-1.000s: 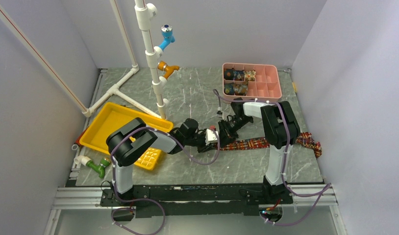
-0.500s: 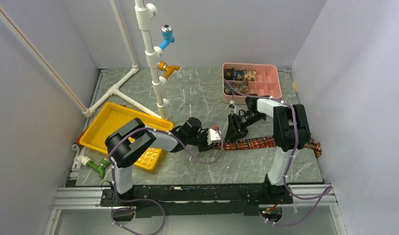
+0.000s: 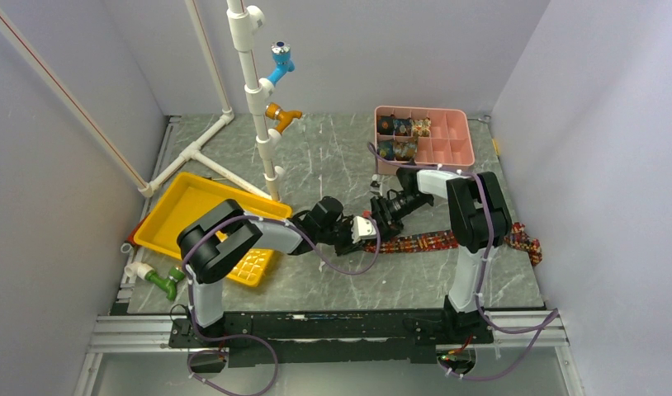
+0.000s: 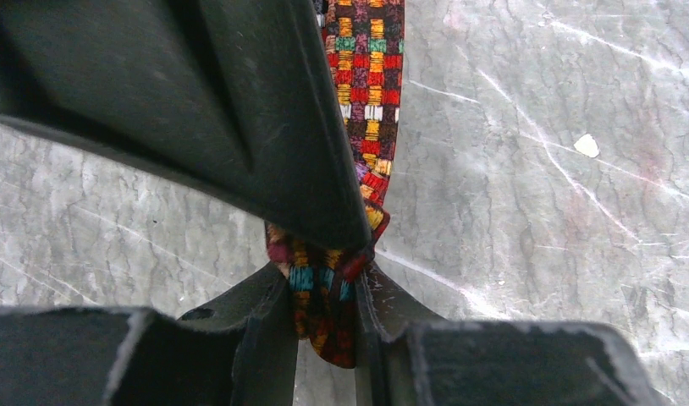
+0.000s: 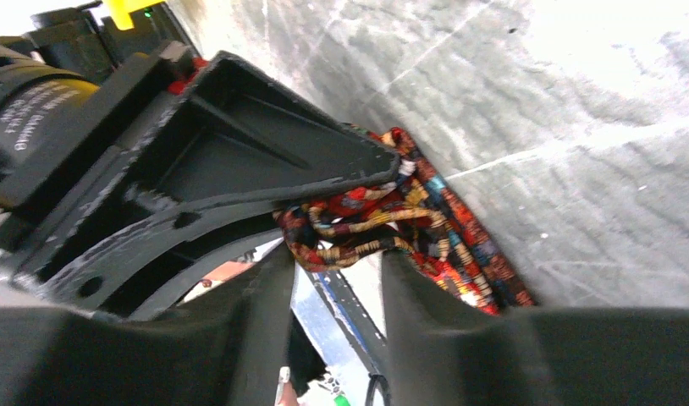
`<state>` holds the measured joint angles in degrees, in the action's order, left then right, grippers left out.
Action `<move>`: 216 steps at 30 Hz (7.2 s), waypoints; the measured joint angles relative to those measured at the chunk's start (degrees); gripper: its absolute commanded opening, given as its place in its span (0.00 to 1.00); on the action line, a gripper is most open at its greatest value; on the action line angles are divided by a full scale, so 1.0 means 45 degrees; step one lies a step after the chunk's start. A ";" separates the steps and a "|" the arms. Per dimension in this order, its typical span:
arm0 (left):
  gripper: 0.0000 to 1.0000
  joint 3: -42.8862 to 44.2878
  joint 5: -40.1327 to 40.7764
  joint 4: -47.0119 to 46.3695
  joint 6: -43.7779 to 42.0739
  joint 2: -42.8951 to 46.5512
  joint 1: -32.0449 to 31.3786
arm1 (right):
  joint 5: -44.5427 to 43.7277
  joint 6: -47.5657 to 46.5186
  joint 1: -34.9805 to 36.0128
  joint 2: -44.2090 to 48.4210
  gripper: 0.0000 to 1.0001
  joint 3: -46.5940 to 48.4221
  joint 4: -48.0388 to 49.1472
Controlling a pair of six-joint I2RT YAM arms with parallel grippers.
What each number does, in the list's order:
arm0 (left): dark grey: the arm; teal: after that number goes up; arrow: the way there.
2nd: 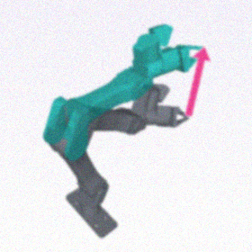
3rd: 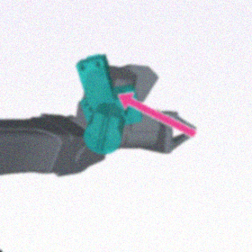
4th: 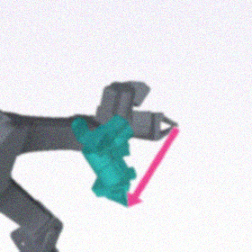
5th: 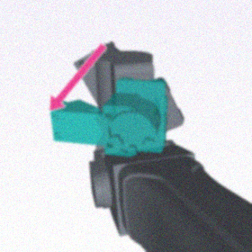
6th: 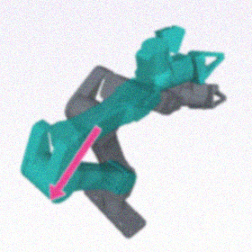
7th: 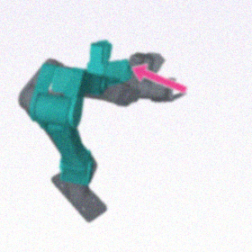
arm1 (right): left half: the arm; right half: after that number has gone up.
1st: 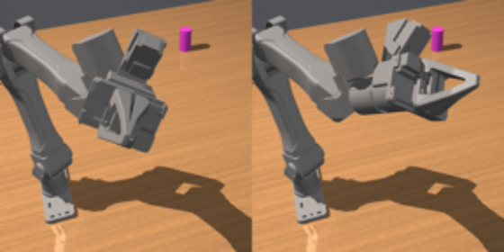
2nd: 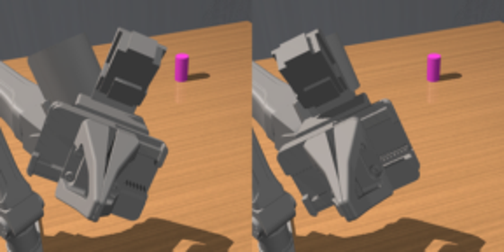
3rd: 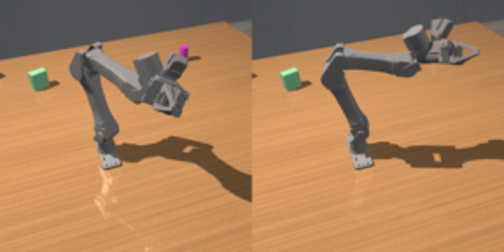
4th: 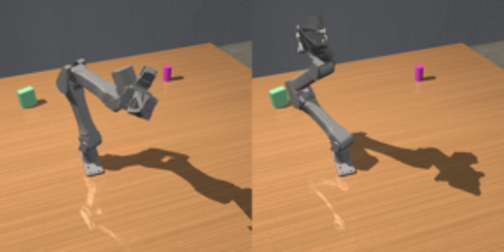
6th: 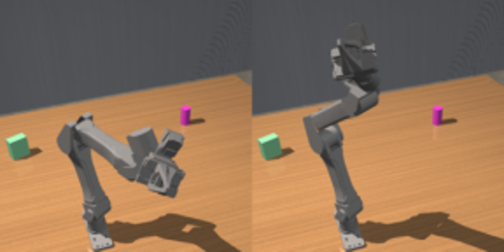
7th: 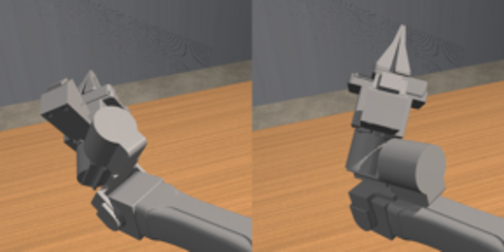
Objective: Roll the ties
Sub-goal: Roll the tie at the center of the board.
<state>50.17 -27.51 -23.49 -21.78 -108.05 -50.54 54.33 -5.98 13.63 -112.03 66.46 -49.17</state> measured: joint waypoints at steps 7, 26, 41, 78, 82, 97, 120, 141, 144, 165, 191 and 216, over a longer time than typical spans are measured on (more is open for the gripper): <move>0.61 -0.0087 -0.0117 -0.0112 -0.0087 0.0029 -0.0019 | -0.0777 -0.0262 -0.0039 -0.0384 0.00 0.0000 0.0024; 0.81 -0.1103 -0.1744 -0.5421 0.1316 -0.1472 0.0321 | -0.0262 -0.1287 -0.0928 -0.1370 0.00 -0.0034 -0.0408; 0.46 -0.0058 -0.0505 -0.4707 0.0855 -0.1880 -0.0379 | -0.0389 -0.2030 -0.0520 -0.1443 0.00 0.0534 -0.0967; 0.79 -0.0262 -0.0908 -0.2448 -0.0010 -0.0763 0.0510 | -0.1919 -0.1729 -0.0617 -0.1632 0.00 0.1064 -0.1365; 0.59 0.1069 -0.1098 -0.1826 -0.0029 -0.1554 0.0243 | -0.2045 -0.1792 -0.0486 -0.1632 0.00 0.1214 -0.1506; 0.44 0.1365 -0.2234 -0.0112 -0.2166 -0.1365 0.0559 | -0.2399 -0.2098 0.0083 -0.1753 0.00 0.1812 -0.1540; 0.77 -0.0651 -0.3245 -0.0296 -0.1666 0.0000 0.1831 | -0.2574 -0.1982 0.0189 -0.2098 0.00 0.2404 -0.1656; 0.45 -0.1209 -0.2603 -0.2030 0.0010 0.0379 0.2147 | -0.2293 -0.1622 0.0039 -0.2327 0.00 0.2404 -0.1681; 0.44 -0.0874 -0.2861 -0.1855 -0.0005 0.0379 0.1928 | -0.2288 -0.1622 0.0039 -0.2370 0.00 0.2458 -0.1739; 0.39 0.0777 -0.2608 -0.2958 0.0782 -0.1962 0.0967 | -0.1681 -0.1622 -0.0044 -0.2419 0.00 0.2161 -0.1559; 0.30 0.0753 0.1180 -0.1209 -0.0563 -0.0996 0.0087 | -0.0170 -0.2341 -0.1462 -0.1413 0.59 0.2084 -0.3011; 0.73 0.1059 0.1171 -0.0763 -0.1098 -0.0928 0.0175 | -0.1030 -0.0636 -0.0767 -0.1438 0.00 0.1977 -0.0996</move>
<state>54.94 -22.24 -26.92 -26.72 -112.22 -49.76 49.69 -8.84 10.17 -118.50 75.35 -53.65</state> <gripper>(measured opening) 0.626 0.030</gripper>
